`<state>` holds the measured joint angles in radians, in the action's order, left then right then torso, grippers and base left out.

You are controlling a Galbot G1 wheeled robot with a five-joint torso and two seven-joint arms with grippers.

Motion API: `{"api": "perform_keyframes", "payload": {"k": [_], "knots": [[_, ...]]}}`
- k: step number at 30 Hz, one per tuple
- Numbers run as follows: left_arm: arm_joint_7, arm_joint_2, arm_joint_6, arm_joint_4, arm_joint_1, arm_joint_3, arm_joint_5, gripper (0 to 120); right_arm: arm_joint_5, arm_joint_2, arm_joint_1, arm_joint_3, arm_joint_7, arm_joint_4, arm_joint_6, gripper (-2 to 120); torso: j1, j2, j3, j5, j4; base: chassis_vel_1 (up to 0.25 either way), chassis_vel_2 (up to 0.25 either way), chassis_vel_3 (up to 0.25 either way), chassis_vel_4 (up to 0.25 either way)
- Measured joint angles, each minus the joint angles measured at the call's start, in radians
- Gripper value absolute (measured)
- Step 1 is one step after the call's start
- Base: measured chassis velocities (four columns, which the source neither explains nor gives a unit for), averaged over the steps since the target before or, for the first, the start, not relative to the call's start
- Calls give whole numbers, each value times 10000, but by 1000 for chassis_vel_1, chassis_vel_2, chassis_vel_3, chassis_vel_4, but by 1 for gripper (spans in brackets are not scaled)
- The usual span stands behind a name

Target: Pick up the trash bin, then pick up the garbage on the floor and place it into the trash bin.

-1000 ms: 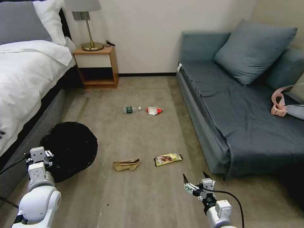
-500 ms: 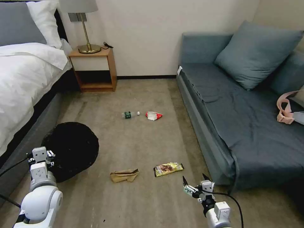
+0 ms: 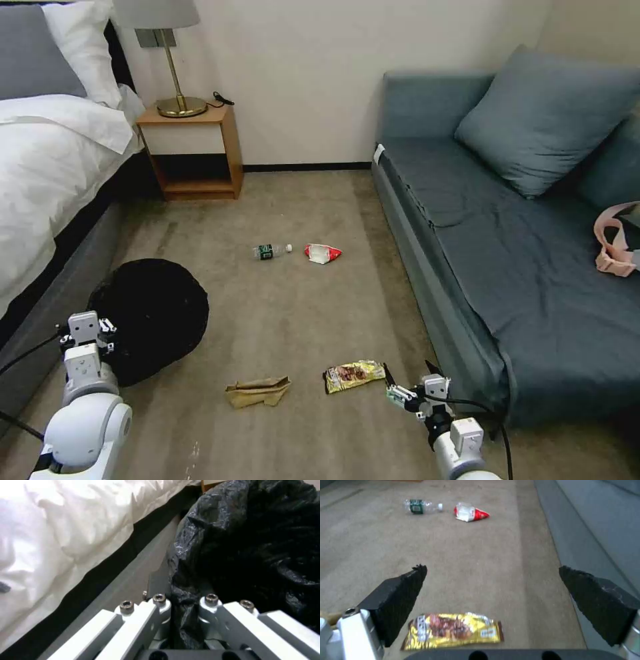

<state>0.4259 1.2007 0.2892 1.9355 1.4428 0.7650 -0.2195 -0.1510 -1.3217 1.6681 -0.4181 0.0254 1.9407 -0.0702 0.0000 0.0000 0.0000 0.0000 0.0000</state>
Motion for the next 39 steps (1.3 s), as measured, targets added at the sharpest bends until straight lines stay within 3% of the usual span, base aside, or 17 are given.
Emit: {"api": "perform_keyframes", "payload": {"k": [12, 14, 17, 22, 27, 35, 39], "knots": [[0, 165, -15, -78, 67, 204, 65, 4, -647, 861, -971, 537, -60, -285, -177, 100, 0, 0, 0, 1, 0, -93, 100, 94, -98], [-2, 228, -18, -80, 74, 209, 117, 4, -895, 1198, -1208, 721, -96, -329, -209, 100, 0, 0, 0, 3, -2, -78, 48, 50, -88], [-13, 371, -27, -99, 100, 209, 235, 4, -1654, 2507, -2108, 1278, -159, -542, -327, 100, 1, 0, 1, 1, 0, -39, 21, 34, -21], [-41, 467, -57, -151, 149, 239, 303, 4, -2237, 3297, -2887, 1826, -163, -793, -450, 100, 1, -1, 1, 0, 0, 0, 0, 0, 0], [-111, 613, -117, -173, 297, 427, 398, 4, -3284, 4099, -4710, 3115, -348, -1210, -762, 100, 1, -1, 0, 1, -2, 0, 0, 0, 0], [-173, 899, -117, -243, 299, 498, 957, 4, -4267, 4061, -7240, 5805, -669, -2001, -991, 100, 1, -1, 0, -4, 1, 0, 0, 0, 0], [-173, 1185, -89, -147, 312, 372, 1303, 4, -4302, 3359, -8788, 7667, -889, -3397, -1121, 100, 1, -1, 1, -2, 2, 0, 0, 0, 0]]}}
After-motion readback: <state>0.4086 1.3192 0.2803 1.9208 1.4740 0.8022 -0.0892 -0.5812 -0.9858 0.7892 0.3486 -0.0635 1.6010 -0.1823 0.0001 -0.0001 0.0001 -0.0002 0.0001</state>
